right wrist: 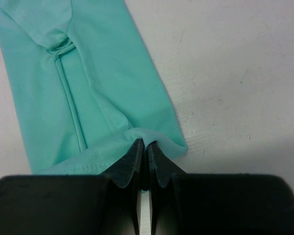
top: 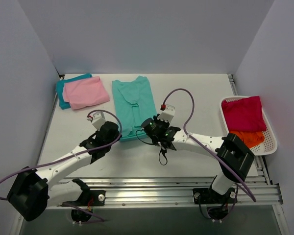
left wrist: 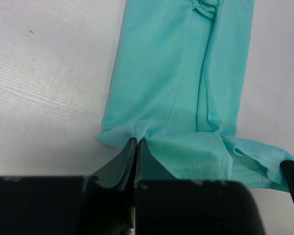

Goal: Fold and stack the t-shirts
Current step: Fold the tshirt

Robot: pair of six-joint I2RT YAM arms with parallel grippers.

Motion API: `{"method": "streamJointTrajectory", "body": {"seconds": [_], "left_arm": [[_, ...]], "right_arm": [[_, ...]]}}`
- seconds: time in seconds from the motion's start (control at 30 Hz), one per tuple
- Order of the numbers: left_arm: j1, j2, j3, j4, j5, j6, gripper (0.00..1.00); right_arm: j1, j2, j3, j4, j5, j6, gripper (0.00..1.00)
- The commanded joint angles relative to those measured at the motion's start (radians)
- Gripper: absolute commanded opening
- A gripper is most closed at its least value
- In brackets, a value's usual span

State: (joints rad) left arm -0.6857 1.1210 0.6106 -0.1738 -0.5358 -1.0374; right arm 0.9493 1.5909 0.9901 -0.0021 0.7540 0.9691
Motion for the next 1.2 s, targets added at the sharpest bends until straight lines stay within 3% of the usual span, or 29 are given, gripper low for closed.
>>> {"method": "streamJointTrajectory", "body": {"seconds": [0.0, 0.47, 0.73, 0.8, 0.87, 0.9, 0.93, 0.97, 1.0, 1.17], "left_arm": [[0.032, 0.057, 0.054, 0.127, 0.045, 0.063, 0.02], [0.196, 0.387, 0.322, 0.221, 0.204, 0.161, 0.02], [0.314, 0.566, 0.484, 0.241, 0.307, 0.178, 0.02], [0.334, 0.64, 0.524, 0.249, 0.333, 0.184, 0.07], [0.377, 0.75, 0.622, 0.246, 0.385, 0.188, 0.25], [0.393, 0.793, 0.662, 0.25, 0.416, 0.2, 0.66], [0.42, 0.833, 0.707, 0.243, 0.478, 0.203, 0.79], [0.432, 0.906, 0.794, 0.231, 0.505, 0.204, 0.87], [0.443, 0.937, 0.826, 0.224, 0.526, 0.209, 0.97], [0.503, 1.013, 0.991, 0.182, 0.642, 0.231, 0.94]], "right_arm": [[-0.036, 0.035, 0.041, 0.045, 0.031, -0.027, 0.0], [-0.176, 0.236, 0.295, 0.106, -0.068, -0.148, 0.0], [-0.285, 0.484, 0.588, 0.09, -0.205, -0.214, 0.0], [-0.31, 0.579, 0.666, 0.076, -0.244, -0.23, 0.0], [-0.329, 0.647, 0.797, 0.056, -0.286, -0.257, 0.16], [-0.351, 0.711, 0.836, 0.056, -0.321, -0.266, 0.31], [-0.363, 0.739, 0.879, 0.047, -0.343, -0.28, 0.67], [-0.374, 0.76, 0.948, 0.048, -0.363, -0.285, 0.79], [-0.392, 0.788, 0.972, 0.048, -0.375, -0.288, 1.0], [-0.415, 0.756, 1.012, 0.056, -0.369, -0.32, 1.0]]}}
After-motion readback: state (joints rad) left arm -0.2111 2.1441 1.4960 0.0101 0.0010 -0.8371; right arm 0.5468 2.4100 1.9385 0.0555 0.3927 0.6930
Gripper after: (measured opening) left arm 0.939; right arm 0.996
